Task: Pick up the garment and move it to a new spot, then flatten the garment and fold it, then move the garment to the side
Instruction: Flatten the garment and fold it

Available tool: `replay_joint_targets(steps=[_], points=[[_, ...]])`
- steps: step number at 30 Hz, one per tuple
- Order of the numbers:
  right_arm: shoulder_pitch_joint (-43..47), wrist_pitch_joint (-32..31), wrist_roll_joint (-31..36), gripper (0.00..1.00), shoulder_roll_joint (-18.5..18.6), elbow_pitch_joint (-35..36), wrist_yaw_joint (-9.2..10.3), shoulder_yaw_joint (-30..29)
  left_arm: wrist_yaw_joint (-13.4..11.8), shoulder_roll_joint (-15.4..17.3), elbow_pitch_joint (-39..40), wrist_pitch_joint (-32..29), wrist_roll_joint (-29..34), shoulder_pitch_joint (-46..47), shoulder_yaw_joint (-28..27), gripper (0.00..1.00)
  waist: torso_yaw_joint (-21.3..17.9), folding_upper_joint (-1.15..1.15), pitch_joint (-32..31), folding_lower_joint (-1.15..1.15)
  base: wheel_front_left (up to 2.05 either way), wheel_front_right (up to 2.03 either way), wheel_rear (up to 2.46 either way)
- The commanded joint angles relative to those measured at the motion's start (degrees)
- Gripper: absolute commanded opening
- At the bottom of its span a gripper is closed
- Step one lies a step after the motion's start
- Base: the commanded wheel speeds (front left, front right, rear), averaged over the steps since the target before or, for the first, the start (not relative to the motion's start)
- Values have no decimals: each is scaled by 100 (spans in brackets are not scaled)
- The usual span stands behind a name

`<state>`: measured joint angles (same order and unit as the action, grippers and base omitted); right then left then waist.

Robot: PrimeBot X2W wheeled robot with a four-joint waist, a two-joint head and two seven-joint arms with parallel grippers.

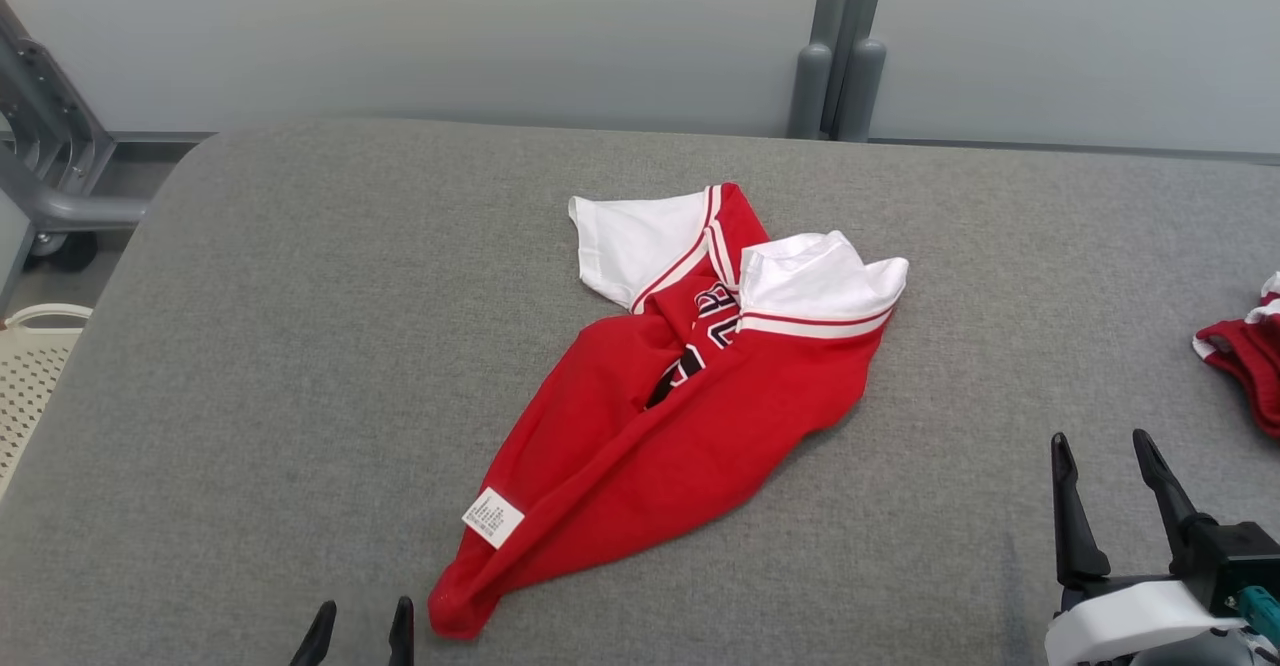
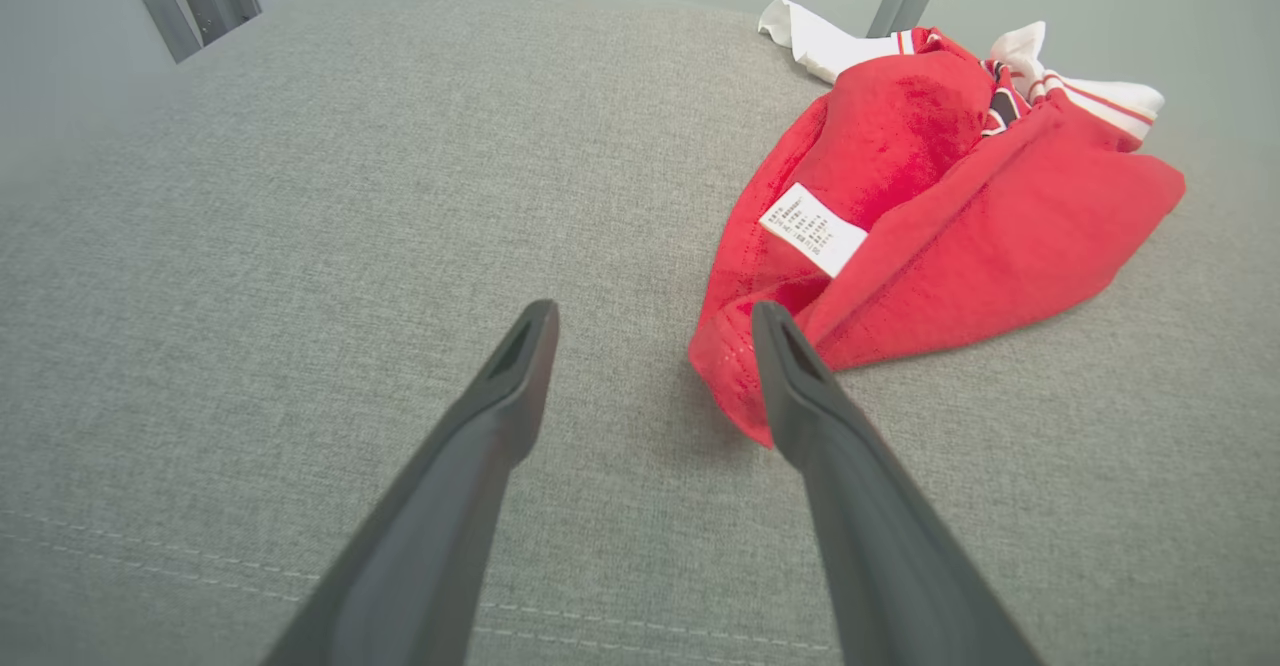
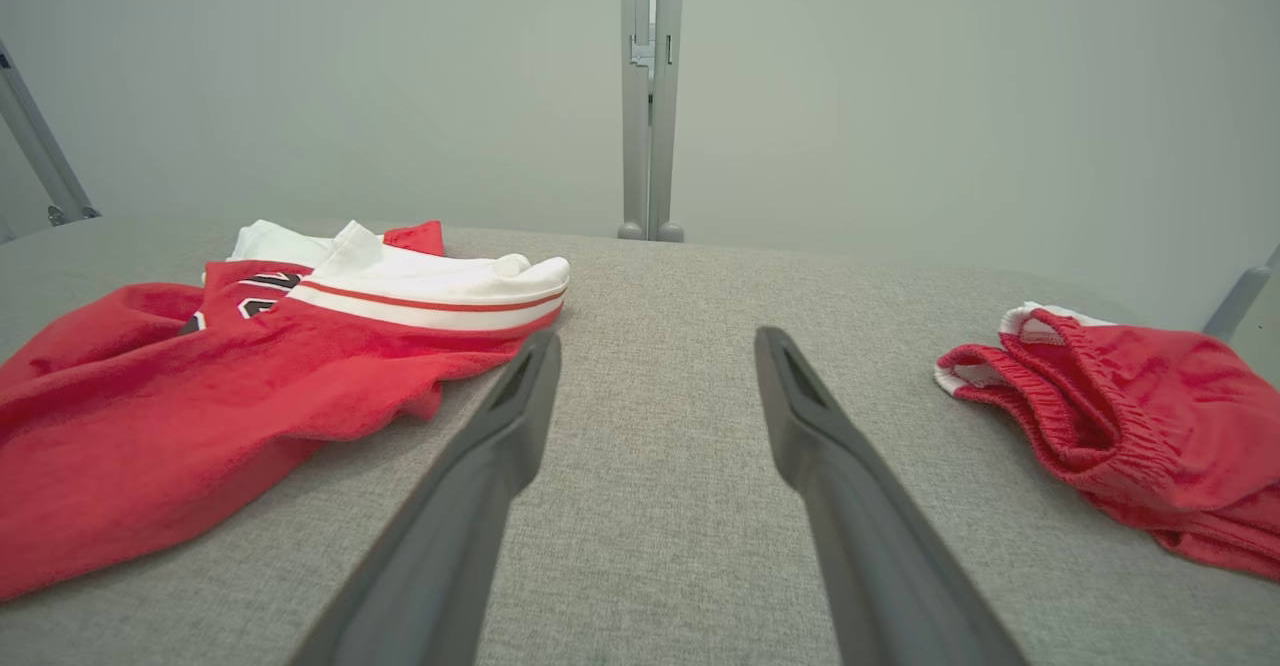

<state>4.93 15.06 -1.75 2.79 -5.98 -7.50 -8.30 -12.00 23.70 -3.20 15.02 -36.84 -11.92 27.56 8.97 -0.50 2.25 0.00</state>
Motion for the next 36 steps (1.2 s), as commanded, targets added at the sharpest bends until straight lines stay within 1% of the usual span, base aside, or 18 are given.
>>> replay_joint_targets(steps=[1, 4, 5, 6, 8, 11, 14, 17, 20, 24, 27, 36], points=[[111, 16, -65, 100, 19, 29, 2, -41, 73, -147, 135, 15, 255, -95, -236, 100, 46, 50, -84, 0, 0, 0, 0], [192, 16, -124, 100, 19, 22, 2, -72, 272, -368, 241, 15, 584, -251, -497, 100, 31, 50, -132, 0, 0, 0, 0], [215, 16, -130, 100, 19, -7, 2, -75, 347, -419, 238, 15, 704, -264, -576, 100, 20, 50, -142, 0, 0, 0, 0], [215, 16, -130, 100, 19, -7, 2, -75, 347, -419, 238, 15, 704, -264, -576, 100, 20, 50, -142, 0, 0, 0, 0], [228, 16, -101, 100, 19, -61, 2, -64, 503, -544, 255, 16, 892, -208, -769, 100, 4, 50, -136, 0, 0, 0, 0], [282, 16, -43, 100, 14, -126, 2, 102, 809, -700, 164, 16, 1208, -52, -1033, 100, -34, 50, -127, 0, 0, 0, 0], [367, 16, -124, 100, 24, -190, 4, 203, 1107, -863, -3, 16, 1495, 87, -1236, 100, -79, 50, -149, 0, 0, 0, 0], [436, 16, -207, 100, 22, -194, 3, 252, 1374, -1014, -196, 16, 1714, 224, -1393, 100, -154, 50, -173, 0, 0, 0, 0], [476, 16, -281, 100, 20, -132, 3, 280, 1579, -1166, -347, 16, 1877, 331, -1535, 100, -282, 50, -188, 0, 0, 0, 0], [467, 16, -220, 100, 21, 14, 3, 431, 1759, -1312, -519, 17, 2057, 495, -1685, 100, -453, 50, -160, 0, 0, 0, 0], [473, 16, -193, 100, 20, 87, 3, 482, 1844, -1401, -644, 17, 2139, 654, -1768, 100, -557, 50, -145, 0, 0, 0, 0], [317, 16, -97, 100, 19, 217, 3, 402, 1942, -1529, -811, 17, 2291, 925, -2005, 100, -783, 50, -47, 0, 0, 0, 0]])
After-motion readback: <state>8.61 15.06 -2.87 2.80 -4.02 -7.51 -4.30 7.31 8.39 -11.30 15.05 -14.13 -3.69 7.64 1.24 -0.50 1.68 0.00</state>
